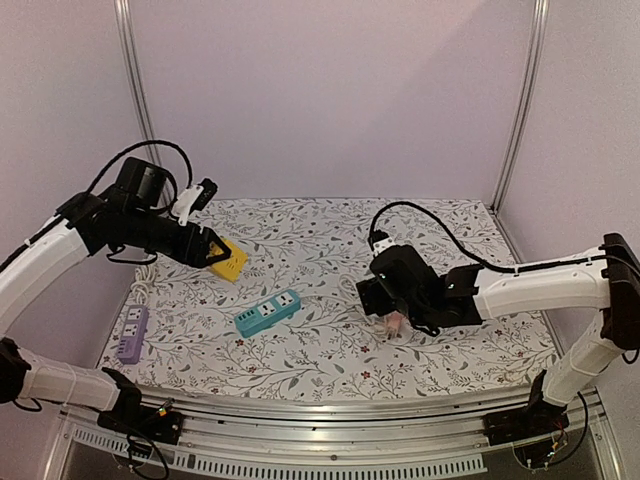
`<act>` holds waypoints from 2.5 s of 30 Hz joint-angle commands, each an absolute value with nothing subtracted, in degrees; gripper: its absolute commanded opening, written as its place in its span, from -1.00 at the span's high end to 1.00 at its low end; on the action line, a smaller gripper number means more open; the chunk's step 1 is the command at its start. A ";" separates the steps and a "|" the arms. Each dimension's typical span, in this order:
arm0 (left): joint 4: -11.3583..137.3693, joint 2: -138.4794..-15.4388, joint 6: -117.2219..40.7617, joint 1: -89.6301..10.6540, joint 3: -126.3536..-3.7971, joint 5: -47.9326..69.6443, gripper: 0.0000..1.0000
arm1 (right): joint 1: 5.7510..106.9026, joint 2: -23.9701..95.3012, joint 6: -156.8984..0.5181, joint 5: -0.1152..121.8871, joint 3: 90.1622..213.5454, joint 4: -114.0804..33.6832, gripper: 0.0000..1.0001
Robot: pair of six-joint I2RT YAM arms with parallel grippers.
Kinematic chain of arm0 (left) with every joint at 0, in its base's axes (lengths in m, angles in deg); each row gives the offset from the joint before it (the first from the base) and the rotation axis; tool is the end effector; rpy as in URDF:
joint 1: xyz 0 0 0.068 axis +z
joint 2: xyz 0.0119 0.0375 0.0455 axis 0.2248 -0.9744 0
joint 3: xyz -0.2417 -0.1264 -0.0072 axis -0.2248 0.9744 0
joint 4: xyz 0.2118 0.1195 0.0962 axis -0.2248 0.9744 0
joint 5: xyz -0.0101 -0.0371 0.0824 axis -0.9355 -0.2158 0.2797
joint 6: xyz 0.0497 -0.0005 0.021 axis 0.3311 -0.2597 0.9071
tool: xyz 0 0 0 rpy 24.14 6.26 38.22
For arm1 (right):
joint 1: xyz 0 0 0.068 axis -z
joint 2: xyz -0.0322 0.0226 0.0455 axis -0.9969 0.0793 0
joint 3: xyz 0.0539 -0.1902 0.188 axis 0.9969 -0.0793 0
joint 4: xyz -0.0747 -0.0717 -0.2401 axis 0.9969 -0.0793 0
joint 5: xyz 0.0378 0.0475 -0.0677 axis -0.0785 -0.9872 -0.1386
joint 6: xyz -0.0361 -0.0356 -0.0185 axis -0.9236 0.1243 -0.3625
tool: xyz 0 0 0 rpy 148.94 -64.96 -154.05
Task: Insert the plug
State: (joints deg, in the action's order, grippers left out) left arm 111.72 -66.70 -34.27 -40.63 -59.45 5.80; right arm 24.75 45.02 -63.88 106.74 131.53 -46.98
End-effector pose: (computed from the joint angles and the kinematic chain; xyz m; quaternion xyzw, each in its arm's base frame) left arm 0.1992 -0.1136 0.3419 0.2031 0.8967 -0.2168 0.3281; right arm 0.1817 0.2788 0.2166 -0.1688 0.8584 0.0228 0.4838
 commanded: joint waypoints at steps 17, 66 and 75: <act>118.21 -81.06 -9.56 -44.47 -67.65 -1.65 1.00 | 24.80 38.40 -67.11 92.41 137.36 -47.45 -0.74; 125.02 -102.23 -12.68 -47.46 -85.39 11.08 1.00 | 23.66 37.83 -60.33 89.89 138.47 -56.82 -0.66; 115.58 -84.82 -26.27 -46.00 -68.54 21.15 1.00 | 23.50 55.59 -62.50 82.14 158.57 -61.36 -0.74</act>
